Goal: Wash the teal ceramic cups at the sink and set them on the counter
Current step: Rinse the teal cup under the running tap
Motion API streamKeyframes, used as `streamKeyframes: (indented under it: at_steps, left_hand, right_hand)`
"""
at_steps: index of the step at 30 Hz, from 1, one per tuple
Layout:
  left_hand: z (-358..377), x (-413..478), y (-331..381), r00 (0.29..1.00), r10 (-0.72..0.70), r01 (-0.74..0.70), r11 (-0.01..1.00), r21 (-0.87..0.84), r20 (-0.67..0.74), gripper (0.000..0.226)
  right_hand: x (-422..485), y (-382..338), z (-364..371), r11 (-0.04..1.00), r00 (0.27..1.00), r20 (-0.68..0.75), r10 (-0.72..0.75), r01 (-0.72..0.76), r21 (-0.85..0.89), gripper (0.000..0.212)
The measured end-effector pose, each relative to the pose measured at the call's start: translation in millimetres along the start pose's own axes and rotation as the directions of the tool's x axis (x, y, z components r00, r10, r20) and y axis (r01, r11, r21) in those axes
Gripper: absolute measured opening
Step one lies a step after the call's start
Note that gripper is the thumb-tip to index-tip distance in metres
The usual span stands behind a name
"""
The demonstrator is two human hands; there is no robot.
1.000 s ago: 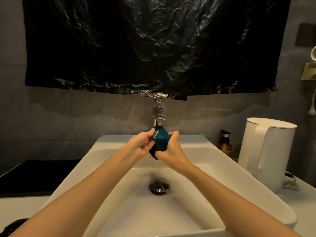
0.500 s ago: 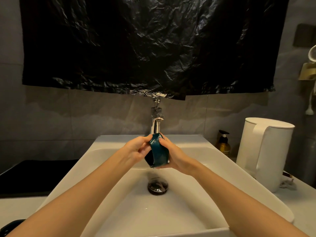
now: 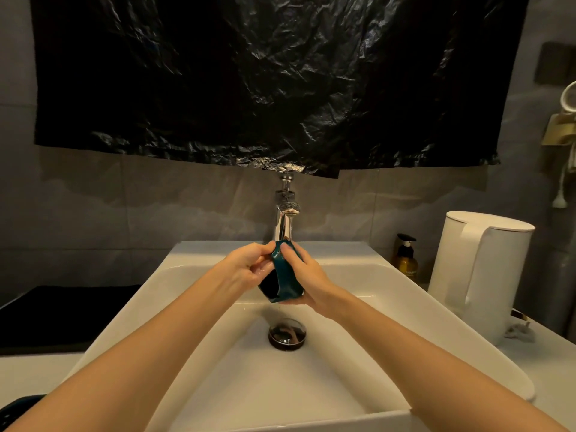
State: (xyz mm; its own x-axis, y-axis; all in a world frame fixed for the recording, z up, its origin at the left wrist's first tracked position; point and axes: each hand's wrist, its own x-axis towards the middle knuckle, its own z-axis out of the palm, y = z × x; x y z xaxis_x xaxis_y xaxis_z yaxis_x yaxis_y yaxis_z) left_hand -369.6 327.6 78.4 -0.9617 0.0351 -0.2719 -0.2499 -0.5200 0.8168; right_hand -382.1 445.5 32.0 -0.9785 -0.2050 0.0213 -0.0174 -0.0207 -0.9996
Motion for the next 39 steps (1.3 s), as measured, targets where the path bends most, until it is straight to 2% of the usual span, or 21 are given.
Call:
streamKeyframes:
  at_steps: [3,6,10,12,17,22,27,32,36,39]
  left_hand:
    - [-2,1,-2,0.999,-0.022,0.023,0.999,0.035,-0.029,0.009]
    - [-3,1,-1,0.999,-0.002,0.006,0.995,0.095,-0.033,0.015]
    - [2,-3,-5,0.989,0.040,-0.078,0.960,0.269,0.146,0.023]
    - [3,-1,-7,0.980,0.070,-0.134,0.927,0.351,0.188,0.031]
    - [4,3,-14,0.974,0.121,-0.197,0.871,0.451,0.191,0.035]
    - [2,5,-18,0.978,0.130,-0.196,0.851,0.488,0.165,0.044]
    - [-1,5,-14,0.970,0.071,-0.174,0.872,0.457,0.233,0.044]
    - [-9,9,-11,0.955,0.014,-0.165,0.857,0.488,0.297,0.039]
    - [-14,9,-10,0.947,-0.005,-0.171,0.838,0.518,0.321,0.035]
    - [-15,9,-9,0.938,-0.014,-0.184,0.828,0.530,0.347,0.031]
  right_hand:
    - [1,-3,3,0.974,0.978,-0.044,0.205,-0.200,0.108,0.046]
    - [2,-6,-4,0.953,0.965,0.032,0.261,-0.263,0.151,0.052]
    - [-2,-14,-14,0.902,0.932,0.064,0.358,-0.362,0.234,0.071]
    - [-3,-17,-17,0.892,0.922,0.063,0.381,-0.385,0.238,0.076]
    - [-2,-16,-15,0.893,0.925,-0.001,0.380,-0.367,0.260,0.070]
    - [-5,-16,-13,0.922,0.934,-0.040,0.354,-0.341,0.184,0.054]
    - [-1,-16,-17,0.928,0.945,0.029,0.326,-0.326,0.179,0.051]
    - [2,-10,-18,0.976,0.975,0.051,0.217,-0.216,-0.026,0.050]
    - [5,-8,-14,0.976,0.975,0.068,0.211,-0.214,0.039,0.039]
    - [5,-5,-18,0.991,0.986,0.111,0.127,-0.129,0.015,0.034]
